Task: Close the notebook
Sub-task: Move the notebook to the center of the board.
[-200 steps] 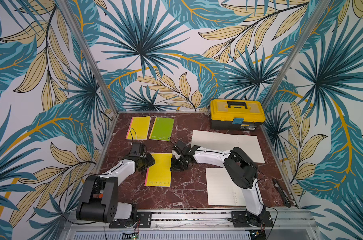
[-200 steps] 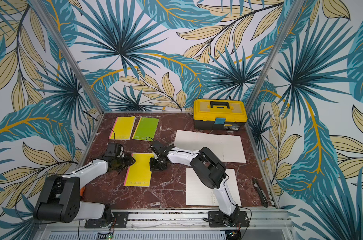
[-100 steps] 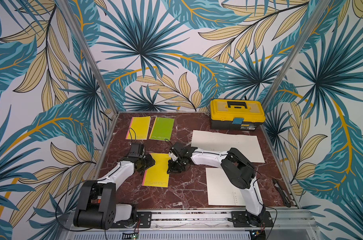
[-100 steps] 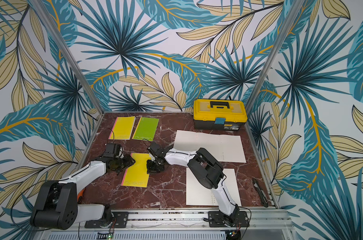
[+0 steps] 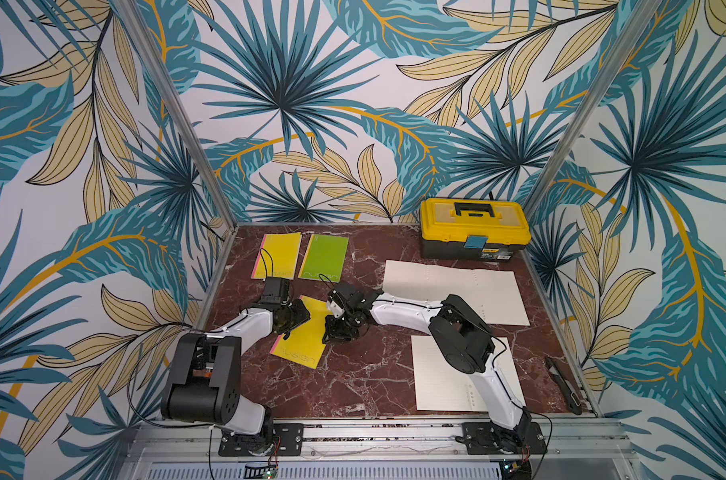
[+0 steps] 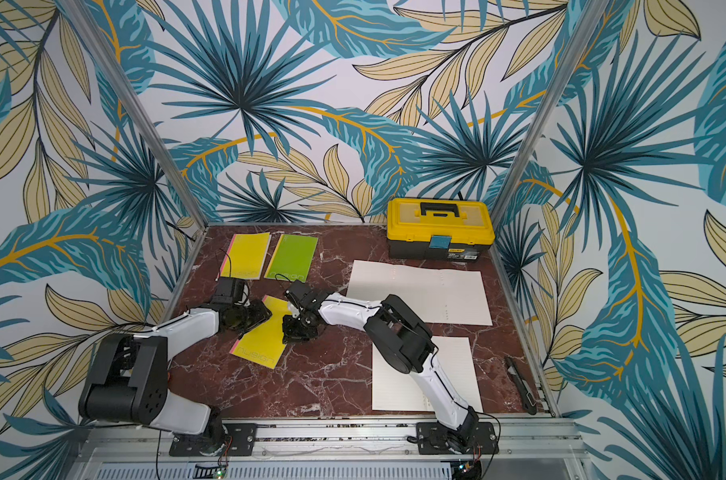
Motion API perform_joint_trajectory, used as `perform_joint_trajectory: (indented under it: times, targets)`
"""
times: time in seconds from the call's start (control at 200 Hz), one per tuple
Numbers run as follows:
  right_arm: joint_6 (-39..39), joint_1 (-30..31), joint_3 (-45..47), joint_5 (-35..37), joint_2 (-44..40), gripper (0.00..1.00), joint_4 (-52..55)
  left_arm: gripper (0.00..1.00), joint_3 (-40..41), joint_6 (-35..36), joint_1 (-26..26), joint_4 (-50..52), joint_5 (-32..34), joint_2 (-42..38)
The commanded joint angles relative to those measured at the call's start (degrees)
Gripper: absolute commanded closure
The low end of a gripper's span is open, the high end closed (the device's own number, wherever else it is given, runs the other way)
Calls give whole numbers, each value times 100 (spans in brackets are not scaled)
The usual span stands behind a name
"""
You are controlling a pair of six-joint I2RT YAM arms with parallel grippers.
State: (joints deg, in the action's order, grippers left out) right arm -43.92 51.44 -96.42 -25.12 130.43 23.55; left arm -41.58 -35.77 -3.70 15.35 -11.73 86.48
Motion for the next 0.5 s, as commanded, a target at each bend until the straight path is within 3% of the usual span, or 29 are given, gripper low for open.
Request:
perform_joint_trajectory:
  times: [0.0, 0.496]
  targets:
    - [47, 16, -273, 201, 347, 79, 69, 51, -34, 9, 40, 116, 4, 181]
    - [397, -235, -1692, 254, 1129, 78, 716, 51, -80, 216, 305, 606, 249, -102]
